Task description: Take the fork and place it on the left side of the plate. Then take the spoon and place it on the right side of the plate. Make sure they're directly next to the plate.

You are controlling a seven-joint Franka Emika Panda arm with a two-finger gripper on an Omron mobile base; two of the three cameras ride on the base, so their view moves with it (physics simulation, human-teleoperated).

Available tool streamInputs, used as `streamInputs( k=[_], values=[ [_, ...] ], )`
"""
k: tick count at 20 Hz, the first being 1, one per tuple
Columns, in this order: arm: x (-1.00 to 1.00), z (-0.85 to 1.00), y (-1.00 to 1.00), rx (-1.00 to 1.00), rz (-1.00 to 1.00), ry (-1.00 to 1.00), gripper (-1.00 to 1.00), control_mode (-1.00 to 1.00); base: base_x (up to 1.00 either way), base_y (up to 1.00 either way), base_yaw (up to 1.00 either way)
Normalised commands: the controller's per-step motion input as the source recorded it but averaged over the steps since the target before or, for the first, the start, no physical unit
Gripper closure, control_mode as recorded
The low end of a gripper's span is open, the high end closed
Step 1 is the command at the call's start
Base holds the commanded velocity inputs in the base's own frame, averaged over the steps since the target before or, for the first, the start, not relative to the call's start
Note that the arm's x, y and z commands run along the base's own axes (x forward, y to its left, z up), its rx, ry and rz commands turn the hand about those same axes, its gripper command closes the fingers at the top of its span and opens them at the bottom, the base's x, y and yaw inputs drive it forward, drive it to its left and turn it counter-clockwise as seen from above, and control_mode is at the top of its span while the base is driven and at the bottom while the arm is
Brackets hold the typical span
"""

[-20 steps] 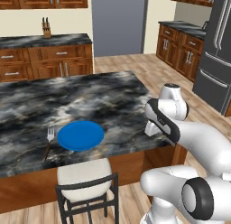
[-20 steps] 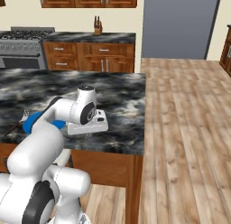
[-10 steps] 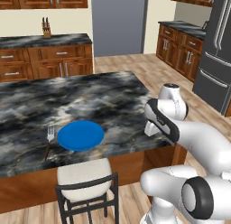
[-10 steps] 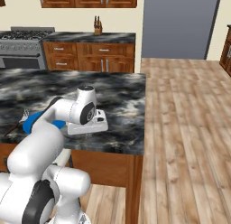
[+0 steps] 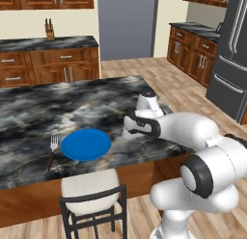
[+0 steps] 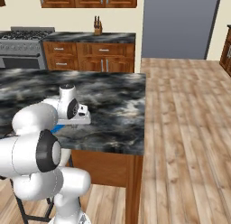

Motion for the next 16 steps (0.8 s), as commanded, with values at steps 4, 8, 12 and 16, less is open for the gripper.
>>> streamInputs(
  k=[4, 8, 12, 16],
  values=[
    [0.91, -0.31, 0.85, 0.0, -0.19, 0.01, 1.0, -1.0, 0.0, 0.0, 0.0],
    [0.63, -0.5, 0.43, 0.0, -0.17, 0.0, 1.0, -1.0, 0.0, 0.0, 0.0],
    [0.63, -0.56, 0.14, 0.0, -0.13, 0.0, 1.0, -1.0, 0.0, 0.0, 0.0],
    [0.49, -0.27, -0.13, 0.0, -0.04, 0.0, 1.0, -1.0, 0.0, 0.0, 0.0]
  ],
)
